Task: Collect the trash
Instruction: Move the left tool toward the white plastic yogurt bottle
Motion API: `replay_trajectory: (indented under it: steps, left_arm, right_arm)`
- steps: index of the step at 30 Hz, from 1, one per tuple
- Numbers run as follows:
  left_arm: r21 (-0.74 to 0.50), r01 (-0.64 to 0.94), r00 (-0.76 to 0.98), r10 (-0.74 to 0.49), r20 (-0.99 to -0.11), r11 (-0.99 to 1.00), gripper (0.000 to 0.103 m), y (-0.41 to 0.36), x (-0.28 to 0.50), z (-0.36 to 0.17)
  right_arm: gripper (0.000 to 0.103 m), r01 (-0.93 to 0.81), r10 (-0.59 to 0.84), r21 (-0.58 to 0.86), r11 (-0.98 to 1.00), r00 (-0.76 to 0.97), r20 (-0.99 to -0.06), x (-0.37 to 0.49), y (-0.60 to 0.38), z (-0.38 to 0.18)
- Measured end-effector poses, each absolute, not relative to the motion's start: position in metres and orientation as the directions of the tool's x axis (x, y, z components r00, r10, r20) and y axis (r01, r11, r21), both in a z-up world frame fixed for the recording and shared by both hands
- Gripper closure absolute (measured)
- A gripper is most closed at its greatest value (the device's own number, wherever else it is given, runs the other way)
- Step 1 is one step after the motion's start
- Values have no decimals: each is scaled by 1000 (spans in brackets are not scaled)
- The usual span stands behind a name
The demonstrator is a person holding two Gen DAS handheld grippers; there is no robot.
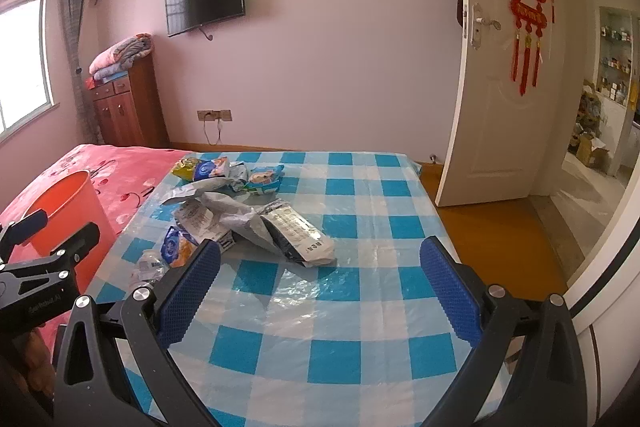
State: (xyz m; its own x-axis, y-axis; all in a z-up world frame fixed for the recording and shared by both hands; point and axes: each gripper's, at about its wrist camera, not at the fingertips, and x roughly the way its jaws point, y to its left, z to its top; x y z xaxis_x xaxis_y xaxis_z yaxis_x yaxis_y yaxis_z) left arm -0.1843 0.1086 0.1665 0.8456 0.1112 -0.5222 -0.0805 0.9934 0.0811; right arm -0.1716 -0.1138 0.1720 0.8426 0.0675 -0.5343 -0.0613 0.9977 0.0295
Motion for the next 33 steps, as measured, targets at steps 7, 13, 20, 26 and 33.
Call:
replay_trajectory:
  steps: [7, 13, 20, 26, 33]
  left_arm:
    - [88, -87, 848, 120, -516, 992, 4, 109, -193, 169]
    - [89, -93, 847, 126, -516, 992, 4, 110, -198, 168]
    - [88, -90, 846, 123, -519, 992, 4, 110, -199, 167]
    - [91, -89, 838, 124, -531, 992, 4, 110, -199, 162]
    - [69, -77, 823, 102, -558, 995, 4, 113, -192, 149]
  right_arm:
    - [4, -72, 75, 26, 997, 852, -518, -182, -109, 176]
    - [4, -73, 74, 23, 997, 853, -517, -183, -110, 176]
    - [4, -81, 78, 17, 997, 855, -512, -188, -109, 175]
    - [4, -94, 84, 7, 996, 852, -517, -186, -106, 172]
    - [4, -156, 118, -26, 987, 833, -541, -177, -96, 153]
